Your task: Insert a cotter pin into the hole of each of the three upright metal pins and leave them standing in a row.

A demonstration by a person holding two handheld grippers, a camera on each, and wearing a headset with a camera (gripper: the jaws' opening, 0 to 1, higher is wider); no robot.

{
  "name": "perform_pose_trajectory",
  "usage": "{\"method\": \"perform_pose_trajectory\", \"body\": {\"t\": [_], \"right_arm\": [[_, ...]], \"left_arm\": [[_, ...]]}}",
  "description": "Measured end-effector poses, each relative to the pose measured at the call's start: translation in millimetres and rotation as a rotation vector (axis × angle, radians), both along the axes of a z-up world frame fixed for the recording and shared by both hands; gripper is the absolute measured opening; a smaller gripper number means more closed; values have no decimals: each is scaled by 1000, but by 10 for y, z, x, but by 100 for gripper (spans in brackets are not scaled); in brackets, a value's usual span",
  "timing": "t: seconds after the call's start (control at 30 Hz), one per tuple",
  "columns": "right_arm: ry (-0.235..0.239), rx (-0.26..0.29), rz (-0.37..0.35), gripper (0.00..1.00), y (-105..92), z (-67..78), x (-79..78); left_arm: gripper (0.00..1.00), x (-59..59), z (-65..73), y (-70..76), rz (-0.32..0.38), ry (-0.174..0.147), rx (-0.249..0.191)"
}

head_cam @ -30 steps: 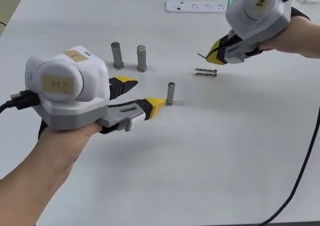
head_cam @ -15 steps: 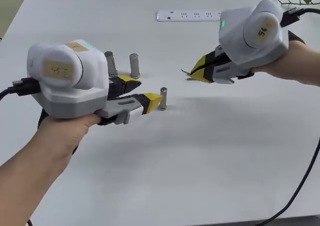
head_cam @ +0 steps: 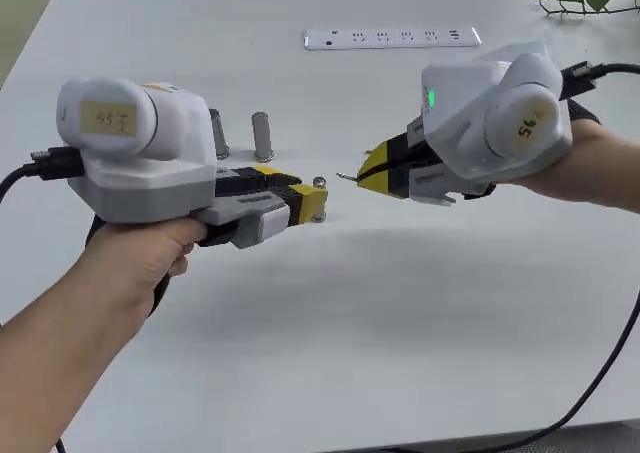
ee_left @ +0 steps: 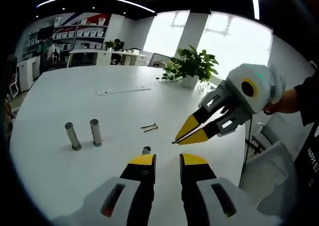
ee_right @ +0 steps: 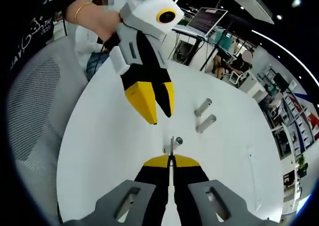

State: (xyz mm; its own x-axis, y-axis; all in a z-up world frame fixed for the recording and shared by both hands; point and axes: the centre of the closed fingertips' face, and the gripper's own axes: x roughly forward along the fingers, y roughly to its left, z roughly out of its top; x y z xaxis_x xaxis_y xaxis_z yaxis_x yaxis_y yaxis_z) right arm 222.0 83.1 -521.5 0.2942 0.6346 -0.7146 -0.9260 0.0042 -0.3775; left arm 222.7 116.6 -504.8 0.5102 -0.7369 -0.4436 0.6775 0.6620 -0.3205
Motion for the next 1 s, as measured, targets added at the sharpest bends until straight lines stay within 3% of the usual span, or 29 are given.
{"method": "perform_pose_trajectory", "body": {"t": [0.27, 0.53, 0.83, 1.0], "right_arm": [[-3, 16, 38, 0, 70, 26, -156], [-15, 23, 60, 0, 125, 56, -192], [-18, 18, 77, 0, 150, 51, -222], [-31, 8, 79, 0, 151, 33, -207]], "left_arm": [[12, -86, 5, -66, -7, 65, -57], [7, -154, 6, -130, -13, 115, -98], [1, -172, -6, -165, -8, 138, -128], [1, -167, -24, -165, -8, 130, -121]]}}
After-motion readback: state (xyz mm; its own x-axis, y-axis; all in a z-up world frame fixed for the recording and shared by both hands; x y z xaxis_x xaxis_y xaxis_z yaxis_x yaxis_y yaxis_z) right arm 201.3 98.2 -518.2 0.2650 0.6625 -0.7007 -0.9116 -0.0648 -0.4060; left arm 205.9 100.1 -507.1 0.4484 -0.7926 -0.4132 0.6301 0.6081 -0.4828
